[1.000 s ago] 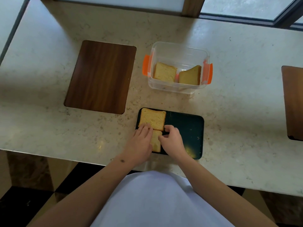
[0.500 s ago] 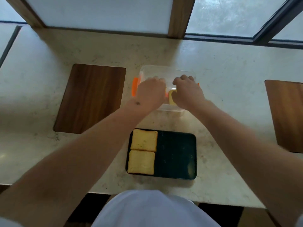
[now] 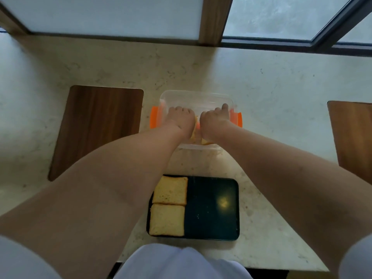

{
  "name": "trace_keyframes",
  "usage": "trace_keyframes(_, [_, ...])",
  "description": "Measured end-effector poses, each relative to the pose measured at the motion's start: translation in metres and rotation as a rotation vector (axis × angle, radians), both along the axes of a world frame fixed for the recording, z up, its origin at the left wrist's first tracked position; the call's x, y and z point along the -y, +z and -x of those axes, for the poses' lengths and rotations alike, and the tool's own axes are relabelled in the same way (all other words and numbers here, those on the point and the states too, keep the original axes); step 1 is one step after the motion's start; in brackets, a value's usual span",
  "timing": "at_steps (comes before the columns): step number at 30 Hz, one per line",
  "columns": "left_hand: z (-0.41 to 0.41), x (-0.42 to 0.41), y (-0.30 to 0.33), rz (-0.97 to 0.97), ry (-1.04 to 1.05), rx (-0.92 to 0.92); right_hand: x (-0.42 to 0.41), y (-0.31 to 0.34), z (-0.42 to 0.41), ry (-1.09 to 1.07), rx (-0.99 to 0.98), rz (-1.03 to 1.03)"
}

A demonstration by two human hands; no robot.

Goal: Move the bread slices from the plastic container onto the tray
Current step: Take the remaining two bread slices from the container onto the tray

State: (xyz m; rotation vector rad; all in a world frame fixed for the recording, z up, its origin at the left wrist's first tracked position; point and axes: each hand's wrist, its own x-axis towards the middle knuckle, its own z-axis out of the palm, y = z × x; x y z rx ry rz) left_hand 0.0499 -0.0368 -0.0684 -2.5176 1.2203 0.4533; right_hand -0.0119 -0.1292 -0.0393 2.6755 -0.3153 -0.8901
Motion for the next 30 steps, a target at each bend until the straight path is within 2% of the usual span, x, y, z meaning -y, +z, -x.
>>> trace_keyframes(4, [0.002,0.006,0.001,-0.059,0.010,0.049,-0.003,0.005,-0.008,-0.020,-0.030,-0.020])
trace_keyframes(10, [0.004,0.007,0.004,-0.097,0.054,-0.006,0.001,0.024,-0.008,-0.151,0.004,-0.204])
trace_keyframes(13, [0.007,0.002,0.000,-0.054,0.127,-0.051,0.005,0.029,-0.003,-0.154,0.068,-0.228])
trace_keyframes(17, [0.004,0.002,0.009,-0.146,0.059,-0.015,0.019,0.040,-0.004,-0.228,0.177,-0.313])
trace_keyframes(21, [0.002,0.008,0.026,-0.134,0.103,-0.130,0.025,0.058,-0.016,-0.332,0.193,-0.374])
trace_keyframes(23, [0.005,0.006,0.040,-0.111,0.117,-0.197,0.032,0.070,-0.004,-0.464,0.274,-0.551])
trace_keyframes(25, [0.007,-0.001,0.063,-0.026,0.122,-0.171,0.040,0.085,0.035,-0.666,0.494,-0.791])
trace_keyframes(26, [0.006,-0.009,0.076,0.074,0.159,-0.158,0.041,0.090,0.062,-0.791,0.615,-0.936])
trace_keyframes(28, [0.013,-0.035,0.100,0.405,0.273,-0.208,0.034,0.095,0.127,-1.101,0.817,-1.311])
trace_keyframes(30, [0.034,-0.070,0.119,0.826,0.403,-0.354,0.020,0.088,0.187,-1.444,0.937,-1.785])
